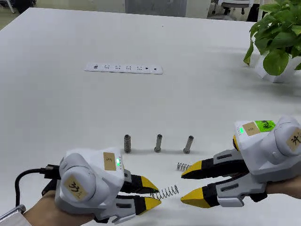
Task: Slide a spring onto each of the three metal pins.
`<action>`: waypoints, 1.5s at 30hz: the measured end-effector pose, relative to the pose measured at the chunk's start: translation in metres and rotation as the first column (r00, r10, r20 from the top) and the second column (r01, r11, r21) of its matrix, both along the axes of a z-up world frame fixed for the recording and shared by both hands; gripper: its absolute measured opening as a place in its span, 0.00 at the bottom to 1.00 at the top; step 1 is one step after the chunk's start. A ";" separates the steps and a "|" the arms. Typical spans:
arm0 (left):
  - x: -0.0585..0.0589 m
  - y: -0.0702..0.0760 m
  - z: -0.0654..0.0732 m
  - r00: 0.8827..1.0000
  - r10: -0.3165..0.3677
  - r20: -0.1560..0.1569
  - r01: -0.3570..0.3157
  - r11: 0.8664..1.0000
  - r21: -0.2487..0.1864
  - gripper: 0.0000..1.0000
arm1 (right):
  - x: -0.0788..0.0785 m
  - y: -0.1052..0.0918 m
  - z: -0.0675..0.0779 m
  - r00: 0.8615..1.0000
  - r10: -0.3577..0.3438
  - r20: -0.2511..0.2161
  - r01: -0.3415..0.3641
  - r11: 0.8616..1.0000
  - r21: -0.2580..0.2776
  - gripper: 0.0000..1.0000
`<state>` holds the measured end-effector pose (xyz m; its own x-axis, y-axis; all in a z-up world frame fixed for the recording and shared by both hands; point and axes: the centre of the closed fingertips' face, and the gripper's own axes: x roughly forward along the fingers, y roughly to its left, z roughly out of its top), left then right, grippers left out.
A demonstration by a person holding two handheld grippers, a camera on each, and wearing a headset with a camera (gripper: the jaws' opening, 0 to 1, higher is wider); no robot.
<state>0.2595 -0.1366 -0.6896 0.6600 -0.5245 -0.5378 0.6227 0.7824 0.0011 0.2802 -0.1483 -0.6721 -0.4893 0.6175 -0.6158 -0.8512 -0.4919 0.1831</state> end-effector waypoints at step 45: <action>0.002 -0.018 -0.002 0.998 0.026 -0.051 -0.030 0.997 -0.066 0.09 | -0.021 0.002 0.013 0.988 0.115 0.100 -0.112 0.993 -0.035 0.11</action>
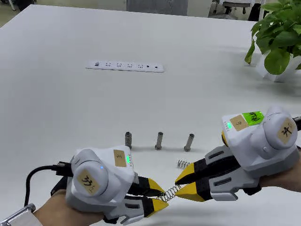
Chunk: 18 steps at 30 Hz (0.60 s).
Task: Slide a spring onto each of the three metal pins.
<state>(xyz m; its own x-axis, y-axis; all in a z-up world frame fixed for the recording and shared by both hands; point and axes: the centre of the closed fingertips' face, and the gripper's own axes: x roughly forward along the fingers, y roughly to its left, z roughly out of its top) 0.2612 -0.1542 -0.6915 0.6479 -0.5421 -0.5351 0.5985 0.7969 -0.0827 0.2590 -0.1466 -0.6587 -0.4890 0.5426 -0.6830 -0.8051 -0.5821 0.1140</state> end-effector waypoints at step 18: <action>0.002 0.003 0.000 0.999 0.009 0.032 -0.009 1.000 -0.018 0.09 | 0.001 -0.006 0.006 0.995 0.067 0.079 -0.066 0.998 -0.017 0.17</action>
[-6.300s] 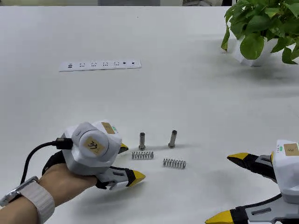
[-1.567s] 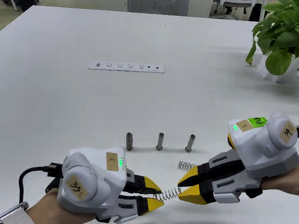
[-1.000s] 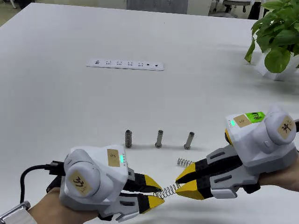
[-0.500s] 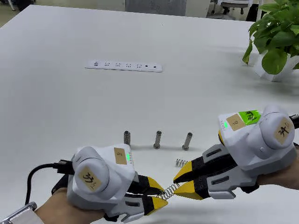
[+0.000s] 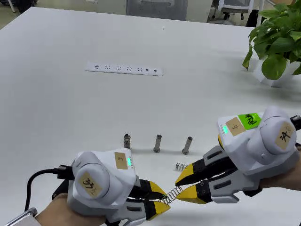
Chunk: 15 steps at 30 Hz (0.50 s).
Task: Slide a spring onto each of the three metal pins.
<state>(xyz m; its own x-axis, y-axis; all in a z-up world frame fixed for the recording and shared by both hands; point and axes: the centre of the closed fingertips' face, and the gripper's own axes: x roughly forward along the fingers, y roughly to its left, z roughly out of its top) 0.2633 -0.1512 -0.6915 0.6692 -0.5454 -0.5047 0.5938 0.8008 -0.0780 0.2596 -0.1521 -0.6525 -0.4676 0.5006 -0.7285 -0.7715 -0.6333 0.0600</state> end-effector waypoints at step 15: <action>0.004 -0.014 0.015 0.999 -0.022 0.050 0.023 1.000 -0.006 0.09 | -0.004 -0.001 -0.012 0.999 0.054 -0.001 -0.054 0.996 -0.076 0.16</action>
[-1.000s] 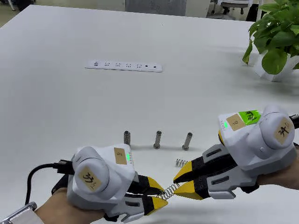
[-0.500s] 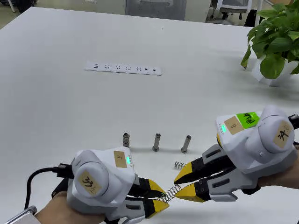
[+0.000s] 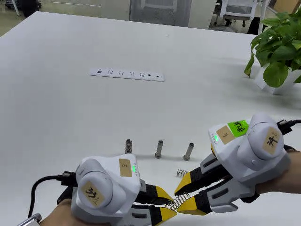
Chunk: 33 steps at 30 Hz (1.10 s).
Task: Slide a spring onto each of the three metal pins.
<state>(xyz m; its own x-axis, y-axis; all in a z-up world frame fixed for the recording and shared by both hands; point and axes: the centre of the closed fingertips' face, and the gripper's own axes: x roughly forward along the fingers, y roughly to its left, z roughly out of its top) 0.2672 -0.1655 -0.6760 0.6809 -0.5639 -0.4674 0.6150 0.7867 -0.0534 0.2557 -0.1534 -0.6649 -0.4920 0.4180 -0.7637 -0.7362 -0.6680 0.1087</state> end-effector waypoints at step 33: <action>0.000 -0.008 0.003 1.000 -0.030 0.007 0.030 1.000 -0.003 0.09 | -0.005 -0.007 -0.004 0.999 0.040 0.008 -0.040 0.998 -0.050 0.12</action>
